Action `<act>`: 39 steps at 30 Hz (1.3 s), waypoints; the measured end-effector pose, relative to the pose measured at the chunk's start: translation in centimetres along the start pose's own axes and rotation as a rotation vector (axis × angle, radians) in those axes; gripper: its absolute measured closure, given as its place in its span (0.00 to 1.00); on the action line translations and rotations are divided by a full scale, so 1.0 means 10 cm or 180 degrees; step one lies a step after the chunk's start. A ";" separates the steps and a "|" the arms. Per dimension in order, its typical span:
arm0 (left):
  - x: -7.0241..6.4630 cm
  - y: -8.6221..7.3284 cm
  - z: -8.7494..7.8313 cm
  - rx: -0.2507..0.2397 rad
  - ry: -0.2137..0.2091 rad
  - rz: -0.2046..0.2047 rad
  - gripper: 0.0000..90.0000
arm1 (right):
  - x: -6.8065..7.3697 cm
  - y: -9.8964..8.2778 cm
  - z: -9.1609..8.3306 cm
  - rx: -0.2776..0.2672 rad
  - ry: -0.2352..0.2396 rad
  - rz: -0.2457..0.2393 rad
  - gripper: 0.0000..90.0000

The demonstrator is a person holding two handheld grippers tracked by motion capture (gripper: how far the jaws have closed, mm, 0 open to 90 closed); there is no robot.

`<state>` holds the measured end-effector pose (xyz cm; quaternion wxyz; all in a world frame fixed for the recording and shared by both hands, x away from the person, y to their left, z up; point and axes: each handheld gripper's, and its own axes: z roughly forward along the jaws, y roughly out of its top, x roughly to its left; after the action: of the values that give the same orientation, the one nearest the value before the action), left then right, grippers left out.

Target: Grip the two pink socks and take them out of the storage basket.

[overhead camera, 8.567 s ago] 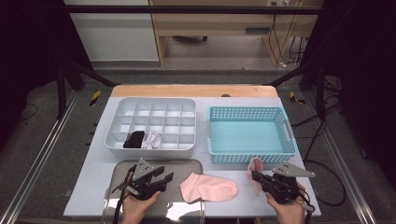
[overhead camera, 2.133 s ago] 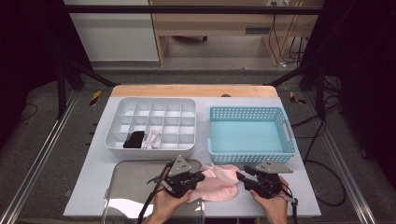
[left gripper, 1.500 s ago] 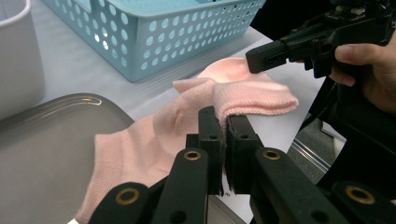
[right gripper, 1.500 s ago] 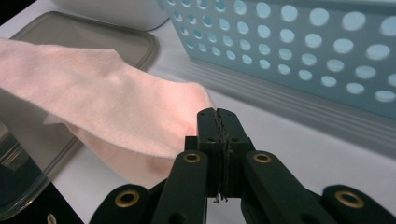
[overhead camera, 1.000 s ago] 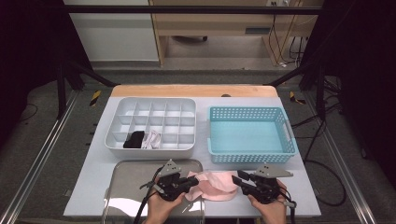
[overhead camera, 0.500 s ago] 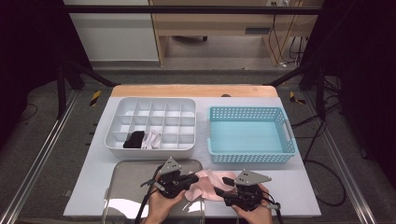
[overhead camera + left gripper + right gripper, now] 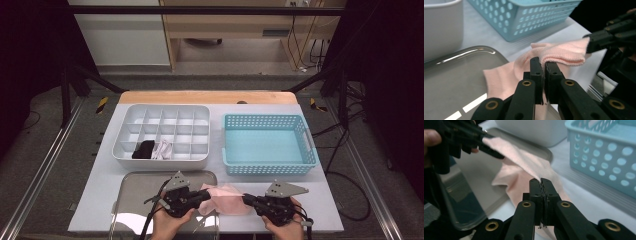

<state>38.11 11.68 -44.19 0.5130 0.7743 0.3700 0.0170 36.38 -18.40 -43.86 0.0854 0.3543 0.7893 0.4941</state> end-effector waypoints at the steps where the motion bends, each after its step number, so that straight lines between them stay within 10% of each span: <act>1: -0.03 0.01 -0.03 0.0014 -0.0012 0.0017 0.95 | 0.01 0.02 -0.03 0.0010 0.0062 0.0030 0.99; 8: 0.00 0.03 0.05 0.0241 0.0184 0.0009 0.92 | -0.07 0.07 0.13 0.0356 -0.0049 0.0231 0.98; 19: 0.28 0.00 0.34 0.0095 0.0451 0.0163 0.87 | -0.33 0.08 0.48 0.0406 -0.0539 0.0153 0.87; 31: 0.30 0.01 0.36 0.0057 0.0492 0.0155 0.94 | -0.33 0.04 0.10 -0.0003 -0.0555 0.0218 0.72; 39: 0.31 0.02 0.36 0.0047 0.0512 0.0127 0.95 | -0.28 -0.12 0.07 0.0064 -0.0369 0.0324 0.69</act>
<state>41.97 10.66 -46.85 0.4754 0.7815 0.3947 0.0866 38.22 -20.04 -45.85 0.1021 0.4227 0.7689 0.4686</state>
